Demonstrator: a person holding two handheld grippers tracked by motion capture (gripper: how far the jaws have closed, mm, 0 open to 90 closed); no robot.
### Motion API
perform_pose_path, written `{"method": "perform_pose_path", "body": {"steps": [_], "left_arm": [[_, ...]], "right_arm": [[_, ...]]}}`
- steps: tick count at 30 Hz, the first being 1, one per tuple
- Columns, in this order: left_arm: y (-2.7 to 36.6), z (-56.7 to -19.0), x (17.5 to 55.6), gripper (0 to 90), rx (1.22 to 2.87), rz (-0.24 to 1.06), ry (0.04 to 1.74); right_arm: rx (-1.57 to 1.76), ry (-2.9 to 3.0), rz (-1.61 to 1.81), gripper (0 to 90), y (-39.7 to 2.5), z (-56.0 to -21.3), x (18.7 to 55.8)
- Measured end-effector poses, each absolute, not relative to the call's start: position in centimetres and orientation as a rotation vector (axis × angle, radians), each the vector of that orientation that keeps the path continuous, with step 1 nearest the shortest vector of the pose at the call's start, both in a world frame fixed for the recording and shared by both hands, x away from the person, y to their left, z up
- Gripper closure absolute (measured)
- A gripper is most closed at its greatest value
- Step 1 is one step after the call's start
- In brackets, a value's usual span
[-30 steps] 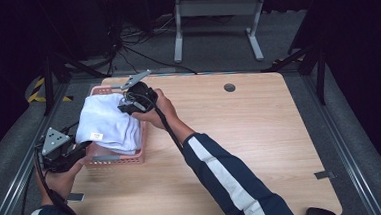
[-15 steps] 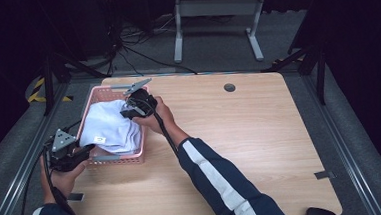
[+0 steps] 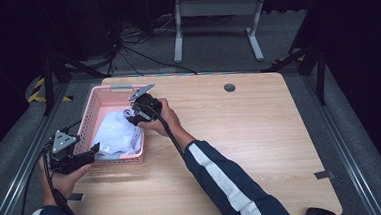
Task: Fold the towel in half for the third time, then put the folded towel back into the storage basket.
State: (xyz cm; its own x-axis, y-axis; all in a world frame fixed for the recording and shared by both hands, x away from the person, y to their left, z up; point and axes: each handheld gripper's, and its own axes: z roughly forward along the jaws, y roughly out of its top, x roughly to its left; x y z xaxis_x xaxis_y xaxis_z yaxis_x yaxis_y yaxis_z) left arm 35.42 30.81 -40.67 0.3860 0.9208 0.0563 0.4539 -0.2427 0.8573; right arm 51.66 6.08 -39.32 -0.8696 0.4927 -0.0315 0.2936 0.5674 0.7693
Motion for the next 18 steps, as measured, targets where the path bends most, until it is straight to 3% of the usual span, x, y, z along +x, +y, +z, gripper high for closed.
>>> {"method": "perform_pose_path", "body": {"steps": [6,18], "left_arm": [[27.4,-39.0,33.1,18.9,1.851,0.734,1.018],[18.5,-41.1,29.4,21.5,2.117,0.615,0.757]], "right_arm": [[0.484,2.579,1.139,37.6,3.5,-37.5,49.0],[0.405,2.555,1.077,35.2,-7.1,-36.6,42.4]]}}
